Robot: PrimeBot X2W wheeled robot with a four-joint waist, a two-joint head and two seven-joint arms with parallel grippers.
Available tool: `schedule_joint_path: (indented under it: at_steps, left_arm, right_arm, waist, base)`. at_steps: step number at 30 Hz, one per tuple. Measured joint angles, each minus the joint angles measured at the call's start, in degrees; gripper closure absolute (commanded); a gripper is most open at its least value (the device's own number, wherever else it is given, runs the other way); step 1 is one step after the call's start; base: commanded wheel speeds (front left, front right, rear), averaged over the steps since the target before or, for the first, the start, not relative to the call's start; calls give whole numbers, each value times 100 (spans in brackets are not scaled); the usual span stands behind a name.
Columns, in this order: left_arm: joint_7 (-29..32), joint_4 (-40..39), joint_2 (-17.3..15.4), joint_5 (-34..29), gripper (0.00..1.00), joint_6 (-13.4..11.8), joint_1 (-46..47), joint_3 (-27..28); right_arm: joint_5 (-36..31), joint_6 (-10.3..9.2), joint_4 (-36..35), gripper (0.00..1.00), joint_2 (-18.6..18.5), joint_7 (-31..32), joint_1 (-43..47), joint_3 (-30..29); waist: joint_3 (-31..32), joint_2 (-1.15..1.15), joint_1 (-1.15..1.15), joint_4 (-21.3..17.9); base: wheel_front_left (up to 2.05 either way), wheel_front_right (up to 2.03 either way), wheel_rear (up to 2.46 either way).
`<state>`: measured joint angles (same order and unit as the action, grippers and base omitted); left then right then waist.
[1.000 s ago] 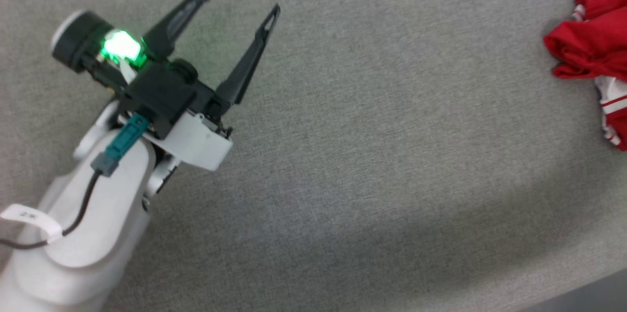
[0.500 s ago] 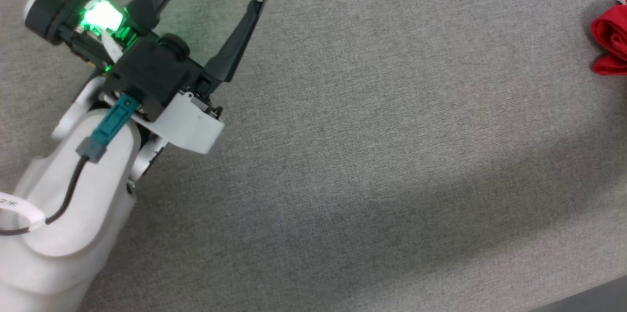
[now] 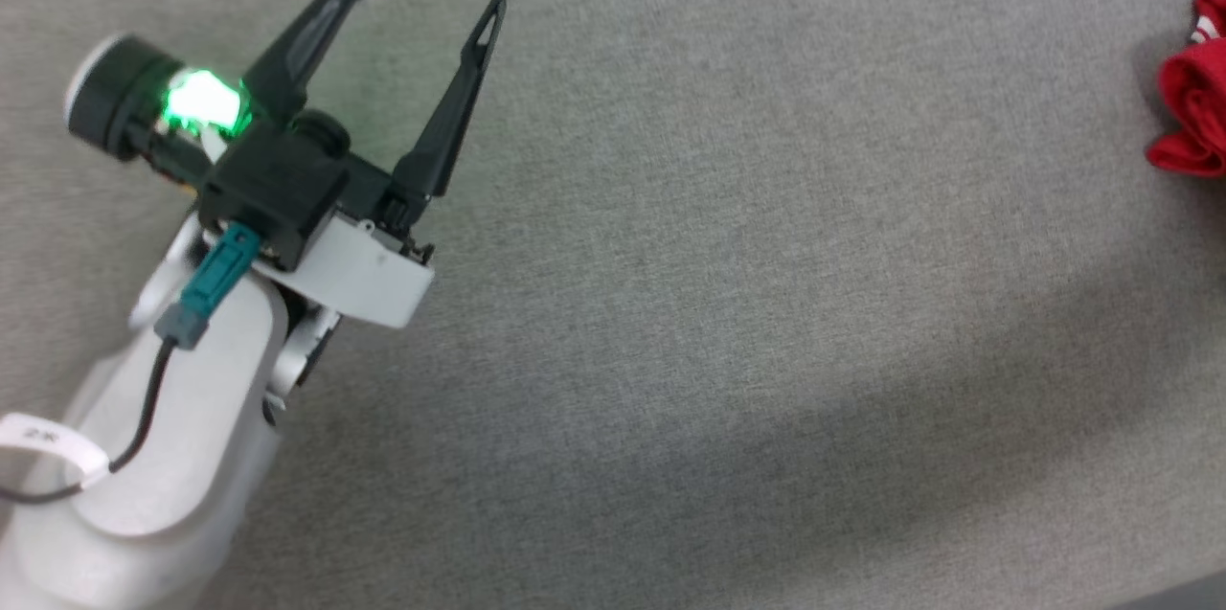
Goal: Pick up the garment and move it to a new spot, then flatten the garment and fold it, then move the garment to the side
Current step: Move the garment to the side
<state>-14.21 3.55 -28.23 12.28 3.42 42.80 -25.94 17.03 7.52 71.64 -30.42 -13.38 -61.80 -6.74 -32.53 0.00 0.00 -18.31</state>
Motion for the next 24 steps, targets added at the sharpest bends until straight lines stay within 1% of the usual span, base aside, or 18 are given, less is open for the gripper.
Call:
schedule_joint_path:
  at_steps: [5,8,11,15,19,24]
  left_arm:
    - [-66,144,103,155,0,-151,-413,163]
    - [-69,226,160,261,0,-233,-751,298]
    - [-78,252,252,330,0,-259,-1097,452]
    - [-77,385,386,445,0,-266,-1580,694]
    - [-91,475,564,487,0,-269,-2039,978]
    - [-92,581,875,520,0,-258,-2640,1361]
  right_arm:
    - [-73,0,-175,0,78,52,13,491]
    - [7,0,-352,0,241,115,146,855]
    - [167,0,-568,0,380,183,431,1271]
    - [502,0,-1036,0,478,167,826,1829]
    - [851,0,-1585,0,560,22,1273,2357]
    - [1273,0,-2340,0,656,-126,1924,2789]
  waist:
    - [313,0,0,157]
    - [532,0,0,265]
    - [762,0,0,381]
    - [1071,0,0,554]
    - [1382,0,0,729]
    - [1798,0,0,930]
  base:
    - [0,0,0]
    - [0,0,0]
    - [0,0,0]
    - [0,0,0]
    - [0,0,0]
    - [0,0,0]
